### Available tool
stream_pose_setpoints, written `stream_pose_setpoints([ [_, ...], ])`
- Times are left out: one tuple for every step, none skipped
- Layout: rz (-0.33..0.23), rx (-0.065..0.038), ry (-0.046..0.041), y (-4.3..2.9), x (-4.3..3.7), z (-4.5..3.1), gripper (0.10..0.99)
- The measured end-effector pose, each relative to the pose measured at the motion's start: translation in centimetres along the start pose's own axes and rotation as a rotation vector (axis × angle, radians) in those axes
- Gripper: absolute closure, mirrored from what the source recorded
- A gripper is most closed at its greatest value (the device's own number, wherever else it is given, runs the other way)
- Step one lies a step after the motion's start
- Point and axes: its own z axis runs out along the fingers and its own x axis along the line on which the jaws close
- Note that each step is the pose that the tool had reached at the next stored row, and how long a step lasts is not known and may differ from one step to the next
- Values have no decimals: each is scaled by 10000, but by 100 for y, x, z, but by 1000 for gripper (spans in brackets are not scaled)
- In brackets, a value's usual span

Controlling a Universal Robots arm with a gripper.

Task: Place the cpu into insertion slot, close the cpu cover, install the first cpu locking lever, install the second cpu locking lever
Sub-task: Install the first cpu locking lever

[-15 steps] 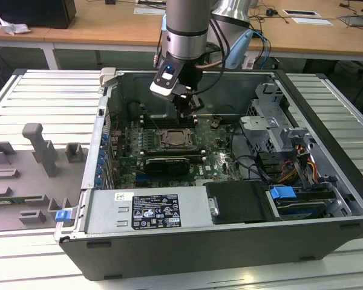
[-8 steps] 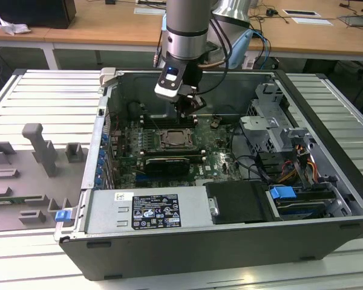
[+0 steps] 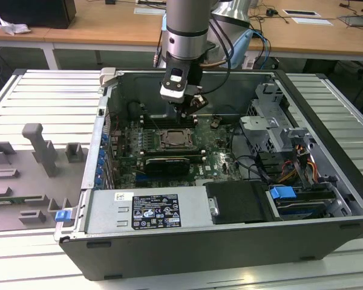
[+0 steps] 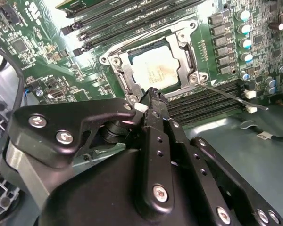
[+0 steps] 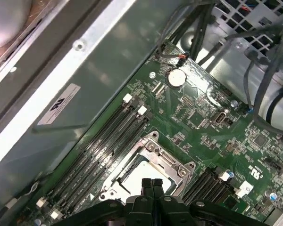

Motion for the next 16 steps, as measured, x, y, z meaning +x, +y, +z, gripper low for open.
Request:
stream_pose_setpoints([
  [-159,-1,4,0,0,0,980],
  [-267,-2,7,0,0,0,980],
  [-447,-2,12,0,0,0,980],
  [-666,-3,19,0,0,0,980],
  [-832,-3,23,0,0,0,980],
  [-940,-3,26,-1,1,0,980],
  [-1096,-4,30,-1,1,0,980],
  [-1214,-4,34,-1,1,0,980],
  [-1266,-3,35,-2,1,0,980],
  [-1331,-4,37,-2,2,0,980],
  [-1457,-5,41,-2,2,0,980],
  [-1519,-5,43,-2,2,0,980],
  [-1583,-5,44,-2,2,0,980],
  [-1654,-6,46,-2,2,0,980],
  [-1704,-6,47,-2,2,0,980],
  [-1852,-7,52,-2,2,0,980],
])
